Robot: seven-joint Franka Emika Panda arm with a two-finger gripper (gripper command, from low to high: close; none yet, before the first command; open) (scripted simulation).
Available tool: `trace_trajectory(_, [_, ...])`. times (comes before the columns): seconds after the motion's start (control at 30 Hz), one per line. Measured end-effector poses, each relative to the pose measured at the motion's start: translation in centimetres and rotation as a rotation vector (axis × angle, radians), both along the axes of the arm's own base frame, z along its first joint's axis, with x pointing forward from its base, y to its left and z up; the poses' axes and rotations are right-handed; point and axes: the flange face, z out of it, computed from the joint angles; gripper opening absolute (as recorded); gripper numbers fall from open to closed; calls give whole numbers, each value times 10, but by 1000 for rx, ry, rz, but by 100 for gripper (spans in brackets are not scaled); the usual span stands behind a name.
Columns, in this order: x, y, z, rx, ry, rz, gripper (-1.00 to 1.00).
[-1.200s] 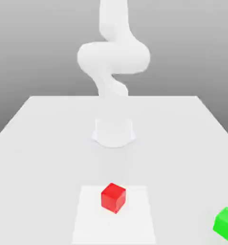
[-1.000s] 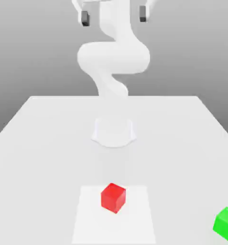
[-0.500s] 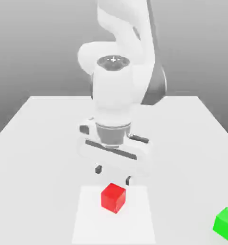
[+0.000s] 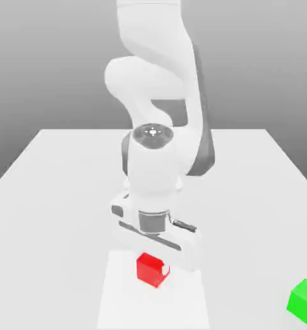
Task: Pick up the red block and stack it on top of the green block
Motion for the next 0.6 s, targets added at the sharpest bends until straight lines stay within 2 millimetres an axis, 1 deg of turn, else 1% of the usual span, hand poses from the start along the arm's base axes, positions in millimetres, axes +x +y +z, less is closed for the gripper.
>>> trace_trajectory(0.1, [-1,0,28,-1,0,1,-100])
trace_trajectory(0.13, [3,6,35,-1,0,34,-100])
trace_trajectory(0.17, [10,18,39,-3,1,96,-100])
trace_trajectory(0.3, [43,89,50,-10,6,434,-100])
trace_trajectory(0.4, [63,142,56,-11,8,677,-100])
trace_trajectory(0.5, [73,203,64,-9,8,928,-100])
trace_trajectory(0.6, [74,269,73,-1,3,1179,-100])
